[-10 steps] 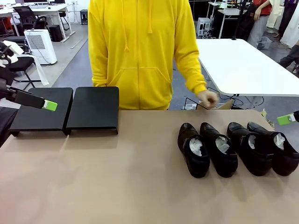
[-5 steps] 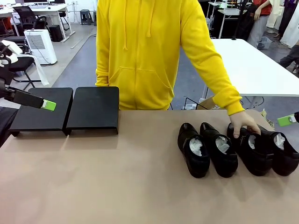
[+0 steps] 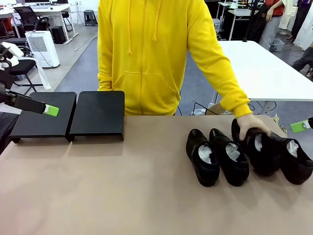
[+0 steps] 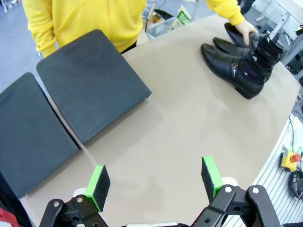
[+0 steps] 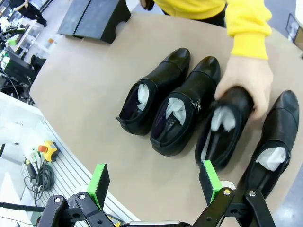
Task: Organize the shoes by placing them on the stand.
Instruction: Pick up one Shoe and place it in the middle of the table.
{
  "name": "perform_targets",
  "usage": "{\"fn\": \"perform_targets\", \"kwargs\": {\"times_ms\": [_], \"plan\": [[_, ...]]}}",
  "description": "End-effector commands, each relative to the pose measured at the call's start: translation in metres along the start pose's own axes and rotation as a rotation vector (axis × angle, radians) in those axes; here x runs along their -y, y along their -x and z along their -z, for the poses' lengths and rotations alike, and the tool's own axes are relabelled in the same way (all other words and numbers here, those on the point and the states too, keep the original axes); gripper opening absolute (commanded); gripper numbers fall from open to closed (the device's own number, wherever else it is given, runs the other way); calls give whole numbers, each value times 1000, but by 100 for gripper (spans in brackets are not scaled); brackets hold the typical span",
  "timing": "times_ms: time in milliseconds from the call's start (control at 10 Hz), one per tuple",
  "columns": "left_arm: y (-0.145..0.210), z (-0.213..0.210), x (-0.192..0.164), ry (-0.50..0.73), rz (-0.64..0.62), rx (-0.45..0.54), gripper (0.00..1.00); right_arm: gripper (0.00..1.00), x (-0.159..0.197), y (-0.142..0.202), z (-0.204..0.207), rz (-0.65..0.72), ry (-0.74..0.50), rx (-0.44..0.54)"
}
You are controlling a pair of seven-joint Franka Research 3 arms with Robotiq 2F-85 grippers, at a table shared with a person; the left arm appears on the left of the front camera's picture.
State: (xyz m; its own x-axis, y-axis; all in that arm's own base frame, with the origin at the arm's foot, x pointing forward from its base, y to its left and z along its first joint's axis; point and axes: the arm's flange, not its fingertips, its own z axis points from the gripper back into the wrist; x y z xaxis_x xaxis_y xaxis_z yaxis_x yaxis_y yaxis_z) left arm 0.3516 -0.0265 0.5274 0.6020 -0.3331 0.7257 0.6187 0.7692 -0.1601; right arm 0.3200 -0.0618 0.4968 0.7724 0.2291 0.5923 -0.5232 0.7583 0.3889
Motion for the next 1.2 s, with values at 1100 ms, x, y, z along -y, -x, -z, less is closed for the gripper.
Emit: {"fn": "perform_targets", "kwargs": {"times_ms": [1100], "plan": [[1,0,-2,14,12,3,100,100,-129,-69,126,55,533,-317]]}}
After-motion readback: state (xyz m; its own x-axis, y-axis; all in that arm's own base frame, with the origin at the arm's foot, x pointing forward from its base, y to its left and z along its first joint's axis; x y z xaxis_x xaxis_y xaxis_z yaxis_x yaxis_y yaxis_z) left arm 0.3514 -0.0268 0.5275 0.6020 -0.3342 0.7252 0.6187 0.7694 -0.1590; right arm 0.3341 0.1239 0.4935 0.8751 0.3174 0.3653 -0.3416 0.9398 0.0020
